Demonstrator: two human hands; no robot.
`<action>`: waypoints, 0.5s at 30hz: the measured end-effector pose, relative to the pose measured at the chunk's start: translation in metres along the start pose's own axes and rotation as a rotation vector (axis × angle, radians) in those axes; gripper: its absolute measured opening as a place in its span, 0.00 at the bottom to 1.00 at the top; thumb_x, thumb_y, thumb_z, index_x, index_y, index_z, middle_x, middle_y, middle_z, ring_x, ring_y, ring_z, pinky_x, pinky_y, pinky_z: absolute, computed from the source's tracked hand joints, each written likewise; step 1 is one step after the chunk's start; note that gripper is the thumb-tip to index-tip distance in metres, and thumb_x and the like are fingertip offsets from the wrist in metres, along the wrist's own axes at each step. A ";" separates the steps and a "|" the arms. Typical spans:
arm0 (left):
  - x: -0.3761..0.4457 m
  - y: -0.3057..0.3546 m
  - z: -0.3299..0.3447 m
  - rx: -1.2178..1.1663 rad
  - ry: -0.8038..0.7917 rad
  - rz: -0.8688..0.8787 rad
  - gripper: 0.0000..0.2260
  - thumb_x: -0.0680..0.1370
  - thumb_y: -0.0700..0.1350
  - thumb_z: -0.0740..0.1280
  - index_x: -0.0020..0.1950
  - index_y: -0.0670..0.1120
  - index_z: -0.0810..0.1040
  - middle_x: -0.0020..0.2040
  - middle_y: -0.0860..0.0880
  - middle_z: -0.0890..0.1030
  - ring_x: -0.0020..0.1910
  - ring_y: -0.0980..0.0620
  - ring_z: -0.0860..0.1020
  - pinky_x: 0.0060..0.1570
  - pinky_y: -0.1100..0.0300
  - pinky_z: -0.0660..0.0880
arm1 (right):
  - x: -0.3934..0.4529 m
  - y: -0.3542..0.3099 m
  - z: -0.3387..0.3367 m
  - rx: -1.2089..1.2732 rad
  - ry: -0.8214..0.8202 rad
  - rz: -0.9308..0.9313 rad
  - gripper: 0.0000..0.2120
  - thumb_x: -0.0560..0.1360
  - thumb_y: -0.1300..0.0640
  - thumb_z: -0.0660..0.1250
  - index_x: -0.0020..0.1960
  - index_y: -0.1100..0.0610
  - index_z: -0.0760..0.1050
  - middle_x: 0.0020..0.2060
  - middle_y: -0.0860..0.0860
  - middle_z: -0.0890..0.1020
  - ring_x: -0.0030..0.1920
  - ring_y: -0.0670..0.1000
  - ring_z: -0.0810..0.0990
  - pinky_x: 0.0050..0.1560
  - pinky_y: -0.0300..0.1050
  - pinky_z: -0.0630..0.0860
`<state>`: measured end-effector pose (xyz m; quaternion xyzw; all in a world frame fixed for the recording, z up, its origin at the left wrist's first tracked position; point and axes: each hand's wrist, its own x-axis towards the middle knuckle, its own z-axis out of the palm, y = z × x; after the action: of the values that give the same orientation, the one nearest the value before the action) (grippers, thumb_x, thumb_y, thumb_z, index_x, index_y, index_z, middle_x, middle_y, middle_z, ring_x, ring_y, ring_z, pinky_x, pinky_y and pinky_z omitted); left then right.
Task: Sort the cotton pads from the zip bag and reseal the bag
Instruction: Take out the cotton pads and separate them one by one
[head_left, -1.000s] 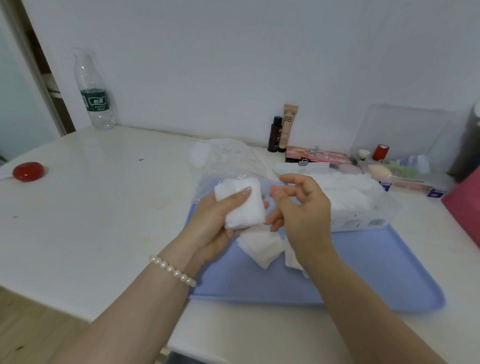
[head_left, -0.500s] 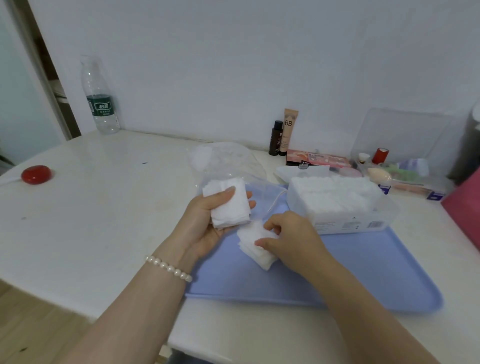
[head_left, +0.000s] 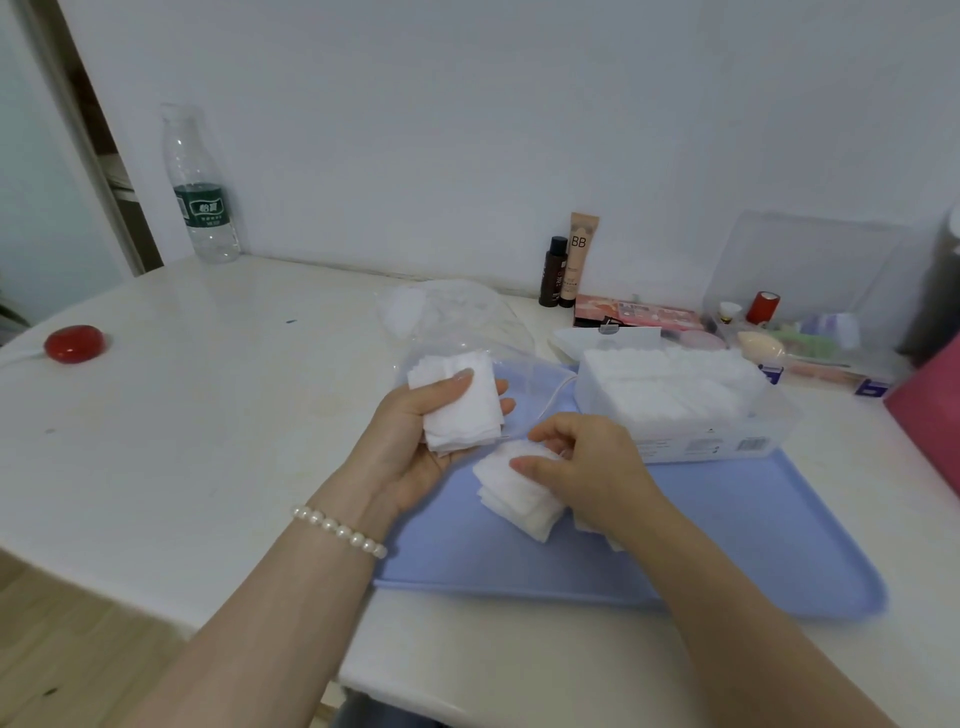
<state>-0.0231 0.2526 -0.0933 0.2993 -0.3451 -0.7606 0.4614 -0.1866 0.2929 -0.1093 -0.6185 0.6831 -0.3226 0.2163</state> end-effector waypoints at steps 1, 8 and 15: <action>0.000 0.000 0.000 0.004 -0.004 -0.003 0.21 0.68 0.43 0.66 0.59 0.36 0.76 0.48 0.42 0.84 0.44 0.47 0.84 0.43 0.55 0.80 | 0.000 -0.001 0.001 -0.033 -0.044 0.004 0.17 0.69 0.52 0.73 0.56 0.54 0.77 0.46 0.48 0.77 0.44 0.45 0.73 0.40 0.35 0.68; 0.000 -0.001 -0.002 0.027 -0.016 -0.006 0.19 0.68 0.44 0.67 0.56 0.38 0.77 0.47 0.43 0.84 0.43 0.48 0.84 0.43 0.55 0.80 | -0.006 -0.007 -0.022 -0.179 -0.087 -0.170 0.14 0.70 0.58 0.73 0.55 0.51 0.78 0.46 0.45 0.75 0.42 0.43 0.72 0.40 0.31 0.65; 0.004 -0.003 -0.003 0.035 -0.013 -0.027 0.15 0.68 0.42 0.67 0.54 0.40 0.77 0.46 0.42 0.84 0.43 0.46 0.84 0.49 0.52 0.78 | -0.014 -0.008 -0.018 -0.260 -0.219 -0.377 0.19 0.66 0.68 0.69 0.55 0.57 0.80 0.55 0.50 0.78 0.56 0.47 0.72 0.51 0.25 0.64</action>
<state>-0.0238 0.2498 -0.0979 0.3071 -0.3574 -0.7623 0.4437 -0.1917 0.3091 -0.0927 -0.7887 0.5641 -0.1979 0.1437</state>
